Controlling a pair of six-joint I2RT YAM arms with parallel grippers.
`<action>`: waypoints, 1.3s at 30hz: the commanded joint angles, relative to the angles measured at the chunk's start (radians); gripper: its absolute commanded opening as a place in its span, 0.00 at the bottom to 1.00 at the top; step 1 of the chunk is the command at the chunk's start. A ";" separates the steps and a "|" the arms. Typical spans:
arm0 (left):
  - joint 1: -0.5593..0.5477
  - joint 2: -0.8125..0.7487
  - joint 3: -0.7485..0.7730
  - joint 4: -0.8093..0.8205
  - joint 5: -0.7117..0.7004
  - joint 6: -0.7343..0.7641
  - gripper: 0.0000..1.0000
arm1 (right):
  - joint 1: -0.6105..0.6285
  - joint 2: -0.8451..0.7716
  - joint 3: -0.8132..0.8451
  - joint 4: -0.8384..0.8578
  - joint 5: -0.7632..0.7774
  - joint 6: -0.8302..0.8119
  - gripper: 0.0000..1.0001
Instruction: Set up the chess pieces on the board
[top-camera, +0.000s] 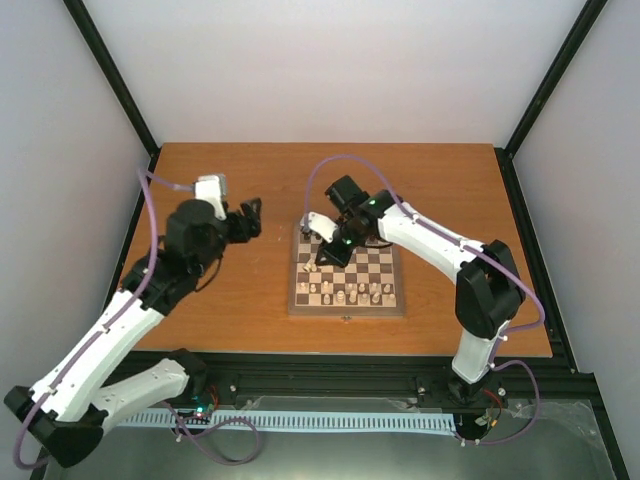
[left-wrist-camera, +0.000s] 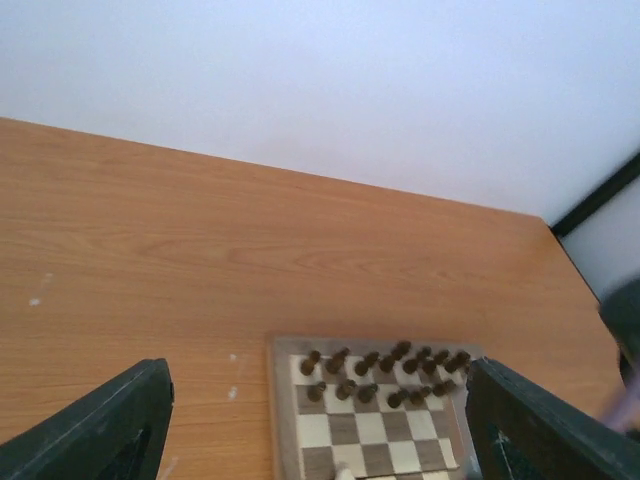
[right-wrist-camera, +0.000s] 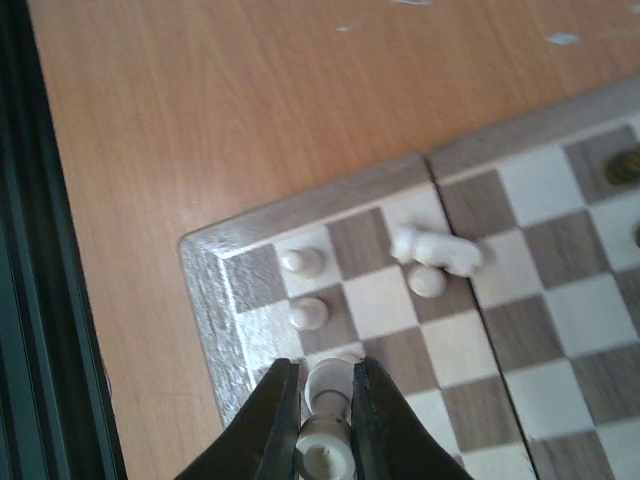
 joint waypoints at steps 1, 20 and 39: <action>0.192 0.059 0.134 -0.287 0.226 -0.004 0.83 | 0.095 -0.026 -0.016 0.019 0.088 -0.064 0.13; 0.731 0.066 -0.162 -0.010 0.723 -0.147 0.82 | 0.332 0.117 0.000 0.058 0.286 -0.088 0.13; 0.731 0.017 -0.174 -0.013 0.708 -0.127 0.83 | 0.332 0.200 0.009 0.100 0.296 -0.084 0.17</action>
